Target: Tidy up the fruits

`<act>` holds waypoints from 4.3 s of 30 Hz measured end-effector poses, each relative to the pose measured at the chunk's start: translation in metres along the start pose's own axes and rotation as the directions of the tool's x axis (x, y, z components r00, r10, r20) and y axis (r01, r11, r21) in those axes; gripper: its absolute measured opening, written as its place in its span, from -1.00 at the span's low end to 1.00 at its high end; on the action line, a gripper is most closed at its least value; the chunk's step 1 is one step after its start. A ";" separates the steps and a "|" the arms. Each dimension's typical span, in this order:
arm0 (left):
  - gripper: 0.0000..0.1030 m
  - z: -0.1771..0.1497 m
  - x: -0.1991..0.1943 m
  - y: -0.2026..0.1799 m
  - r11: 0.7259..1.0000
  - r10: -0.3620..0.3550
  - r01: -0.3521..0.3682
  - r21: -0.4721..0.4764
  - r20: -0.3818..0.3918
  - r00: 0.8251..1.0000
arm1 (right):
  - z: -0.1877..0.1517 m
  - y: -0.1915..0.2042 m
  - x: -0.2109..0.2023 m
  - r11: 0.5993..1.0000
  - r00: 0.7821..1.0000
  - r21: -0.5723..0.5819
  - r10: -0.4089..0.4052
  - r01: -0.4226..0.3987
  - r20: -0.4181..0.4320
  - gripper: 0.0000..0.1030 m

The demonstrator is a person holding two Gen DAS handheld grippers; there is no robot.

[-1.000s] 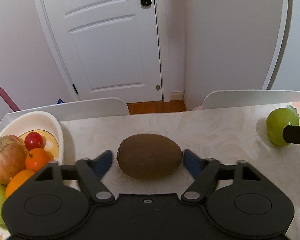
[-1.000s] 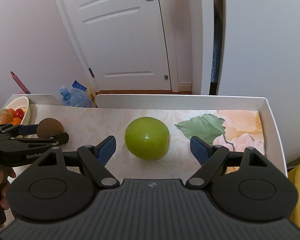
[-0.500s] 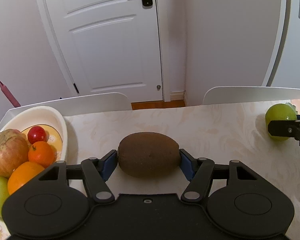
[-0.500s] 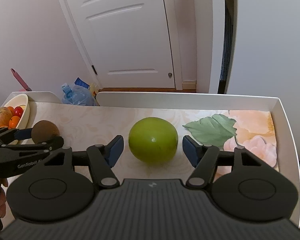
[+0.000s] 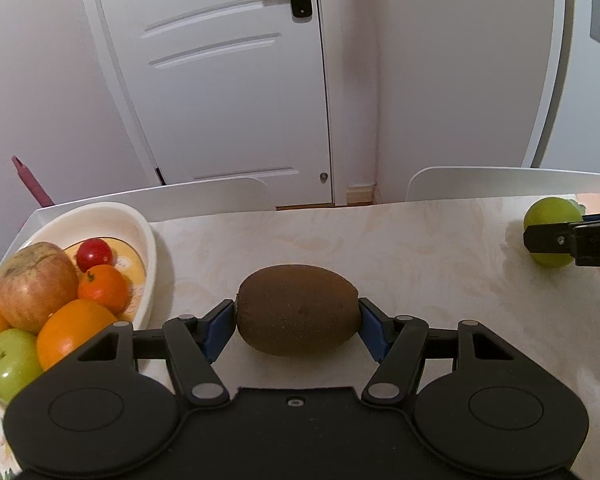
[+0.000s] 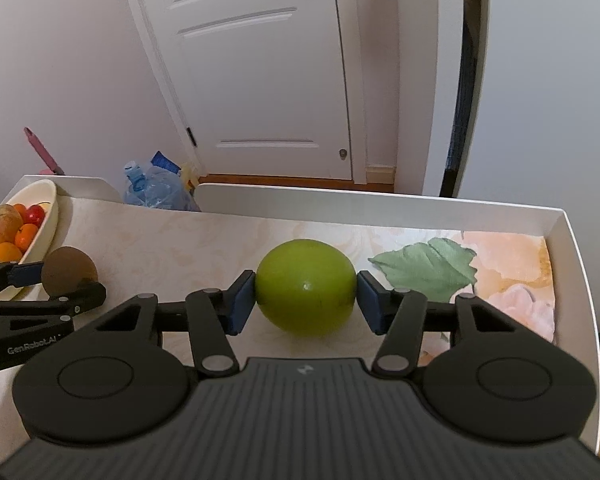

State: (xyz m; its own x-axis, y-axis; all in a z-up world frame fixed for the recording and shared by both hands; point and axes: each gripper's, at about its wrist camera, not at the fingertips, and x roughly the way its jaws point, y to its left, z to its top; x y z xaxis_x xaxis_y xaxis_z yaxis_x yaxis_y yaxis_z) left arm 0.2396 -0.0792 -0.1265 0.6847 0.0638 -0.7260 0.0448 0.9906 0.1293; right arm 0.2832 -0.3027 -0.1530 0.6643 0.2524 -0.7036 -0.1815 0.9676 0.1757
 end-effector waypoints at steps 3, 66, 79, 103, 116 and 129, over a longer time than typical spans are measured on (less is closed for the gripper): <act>0.34 -0.002 -0.011 0.003 1.000 0.003 -0.003 -0.014 0.014 1.000 | 0.002 0.006 -0.008 1.000 1.000 -0.020 0.012 -0.012 0.010 0.35; 0.36 0.055 0.013 0.231 0.989 -0.068 0.057 -0.137 -0.077 0.995 | 0.081 0.263 0.038 0.995 0.996 -0.043 0.089 -0.088 0.013 0.35; 0.87 0.044 -0.029 0.243 0.992 -0.032 0.033 -0.119 0.010 0.999 | 0.084 0.261 0.034 0.995 0.996 -0.049 0.084 -0.083 0.009 0.35; 1.00 -0.002 -0.063 0.253 0.997 -0.035 0.037 -0.069 0.039 0.999 | 0.066 0.291 0.073 0.988 0.989 -0.056 0.141 -0.143 -0.035 0.35; 1.00 -0.013 -0.068 0.256 0.995 -0.058 0.062 -0.076 0.047 0.997 | 0.059 0.291 0.031 0.995 0.990 -0.037 0.100 -0.097 0.102 0.93; 1.00 -0.013 -0.132 0.230 0.999 -0.031 0.037 -0.038 0.147 0.989 | 0.035 0.275 -0.080 0.998 0.984 -0.023 0.057 -0.054 0.169 0.93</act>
State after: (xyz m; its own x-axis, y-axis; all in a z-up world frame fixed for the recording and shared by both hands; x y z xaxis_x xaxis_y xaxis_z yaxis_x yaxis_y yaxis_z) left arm 0.1502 0.1413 -0.0093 0.7823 0.0148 -0.6227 0.0425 0.9961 0.0770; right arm 0.2054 -0.0559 -0.0249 0.7660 0.3054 -0.5657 -0.2340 0.9520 0.1972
